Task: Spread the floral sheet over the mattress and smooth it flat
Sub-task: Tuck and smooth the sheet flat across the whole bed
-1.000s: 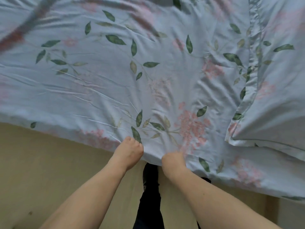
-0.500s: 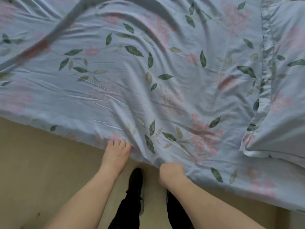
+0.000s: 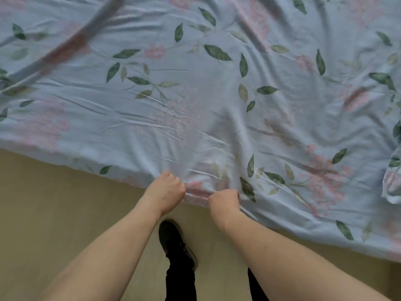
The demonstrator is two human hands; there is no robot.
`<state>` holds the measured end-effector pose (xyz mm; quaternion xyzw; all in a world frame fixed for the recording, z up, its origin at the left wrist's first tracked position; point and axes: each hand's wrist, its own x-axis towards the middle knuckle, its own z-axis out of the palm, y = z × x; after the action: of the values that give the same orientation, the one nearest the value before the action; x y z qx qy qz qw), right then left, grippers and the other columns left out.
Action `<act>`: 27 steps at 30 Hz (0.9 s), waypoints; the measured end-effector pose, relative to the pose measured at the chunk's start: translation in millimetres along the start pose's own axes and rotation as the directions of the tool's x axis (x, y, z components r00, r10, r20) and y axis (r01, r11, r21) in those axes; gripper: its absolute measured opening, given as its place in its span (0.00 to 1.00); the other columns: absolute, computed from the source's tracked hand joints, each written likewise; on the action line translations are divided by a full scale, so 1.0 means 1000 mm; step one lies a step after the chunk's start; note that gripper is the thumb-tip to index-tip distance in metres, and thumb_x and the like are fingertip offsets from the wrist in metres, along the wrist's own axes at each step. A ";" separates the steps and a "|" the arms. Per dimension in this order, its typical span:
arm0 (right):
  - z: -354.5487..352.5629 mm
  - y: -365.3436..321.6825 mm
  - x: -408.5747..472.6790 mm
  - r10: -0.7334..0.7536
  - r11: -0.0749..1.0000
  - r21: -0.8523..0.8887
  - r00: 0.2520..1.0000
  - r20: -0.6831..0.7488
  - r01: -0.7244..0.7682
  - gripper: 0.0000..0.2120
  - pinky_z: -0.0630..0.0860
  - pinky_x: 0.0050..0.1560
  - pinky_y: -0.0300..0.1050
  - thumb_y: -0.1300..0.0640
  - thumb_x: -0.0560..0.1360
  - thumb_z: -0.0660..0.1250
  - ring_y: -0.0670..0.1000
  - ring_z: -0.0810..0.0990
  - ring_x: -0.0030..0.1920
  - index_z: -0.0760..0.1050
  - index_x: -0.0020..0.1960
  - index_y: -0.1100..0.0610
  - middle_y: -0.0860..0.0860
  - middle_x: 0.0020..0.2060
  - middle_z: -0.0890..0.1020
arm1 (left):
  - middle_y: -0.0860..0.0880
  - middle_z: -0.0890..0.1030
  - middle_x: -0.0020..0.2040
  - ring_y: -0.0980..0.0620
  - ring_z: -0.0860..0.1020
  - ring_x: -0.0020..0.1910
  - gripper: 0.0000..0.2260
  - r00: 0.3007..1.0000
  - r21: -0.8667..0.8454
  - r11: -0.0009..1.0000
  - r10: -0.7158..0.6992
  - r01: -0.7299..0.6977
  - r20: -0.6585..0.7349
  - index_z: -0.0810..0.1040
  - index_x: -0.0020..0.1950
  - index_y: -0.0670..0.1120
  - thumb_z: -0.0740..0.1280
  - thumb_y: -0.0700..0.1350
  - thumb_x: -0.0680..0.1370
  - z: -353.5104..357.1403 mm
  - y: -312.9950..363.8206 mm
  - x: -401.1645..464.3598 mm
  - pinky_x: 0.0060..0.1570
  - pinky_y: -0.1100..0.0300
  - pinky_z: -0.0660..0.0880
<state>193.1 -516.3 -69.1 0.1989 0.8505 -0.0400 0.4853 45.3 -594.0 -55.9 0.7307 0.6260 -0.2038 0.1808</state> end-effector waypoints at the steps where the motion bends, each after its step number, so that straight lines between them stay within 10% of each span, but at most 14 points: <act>1: 0.001 -0.005 -0.002 -0.006 1.000 0.021 0.999 0.034 0.005 0.14 0.75 0.51 0.49 0.64 0.75 0.60 0.56 0.80 0.50 0.77 0.58 0.56 0.53 0.52 0.82 | 0.44 0.82 0.41 0.44 0.80 0.41 0.07 0.996 -0.033 0.999 -0.005 0.008 0.087 0.80 0.47 0.44 0.66 0.38 0.71 -0.004 0.001 -0.005 0.42 0.56 0.70; 4: -0.006 -0.026 -0.017 -0.043 0.999 0.021 0.982 0.186 0.040 0.15 0.73 0.48 0.47 0.64 0.76 0.59 0.57 0.80 0.55 0.76 0.60 0.55 0.52 0.56 0.80 | 0.45 0.81 0.53 0.44 0.79 0.53 0.18 0.972 -0.079 0.996 -0.027 0.047 0.234 0.75 0.65 0.46 0.58 0.35 0.77 -0.001 0.000 -0.028 0.46 0.56 0.66; 9: -0.042 -0.038 -0.041 0.030 1.000 -0.005 0.942 0.335 -0.030 0.18 0.74 0.56 0.53 0.64 0.78 0.57 0.60 0.75 0.62 0.72 0.67 0.57 0.54 0.63 0.76 | 0.44 0.77 0.60 0.44 0.75 0.59 0.15 0.966 -0.193 0.967 -0.122 0.168 0.228 0.72 0.65 0.45 0.55 0.38 0.79 -0.003 -0.010 -0.064 0.55 0.53 0.68; 18: -0.142 -0.100 -0.030 -0.018 0.925 0.379 0.998 0.060 -0.006 0.11 0.70 0.44 0.46 0.60 0.77 0.55 0.55 0.79 0.50 0.75 0.53 0.56 0.53 0.53 0.80 | 0.45 0.75 0.60 0.44 0.74 0.59 0.14 0.883 -0.060 0.919 -0.353 0.389 0.310 0.70 0.63 0.46 0.57 0.40 0.78 -0.005 -0.129 -0.147 0.52 0.52 0.67; 24: -0.191 -0.165 0.032 0.001 0.958 0.286 0.993 -0.120 0.034 0.14 0.73 0.51 0.47 0.64 0.76 0.56 0.57 0.78 0.55 0.76 0.57 0.58 0.55 0.55 0.80 | 0.45 0.75 0.55 0.44 0.75 0.54 0.11 0.877 0.017 0.897 -0.437 0.443 0.198 0.70 0.59 0.46 0.57 0.40 0.78 0.041 -0.208 -0.160 0.51 0.52 0.68; 27: -0.197 -0.190 0.058 -0.010 0.990 0.135 0.990 -0.140 0.029 0.13 0.74 0.53 0.50 0.64 0.75 0.59 0.57 0.78 0.54 0.76 0.57 0.58 0.54 0.54 0.79 | 0.44 0.77 0.38 0.45 0.77 0.36 0.06 0.948 0.013 0.953 -0.303 0.303 0.103 0.76 0.43 0.44 0.69 0.39 0.67 0.067 -0.230 -0.148 0.40 0.53 0.72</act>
<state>-64.0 -622.0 -38.1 0.2256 0.8794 -0.0890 0.4096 -206.3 -718.7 -36.9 0.6143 0.7207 -0.2657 0.1806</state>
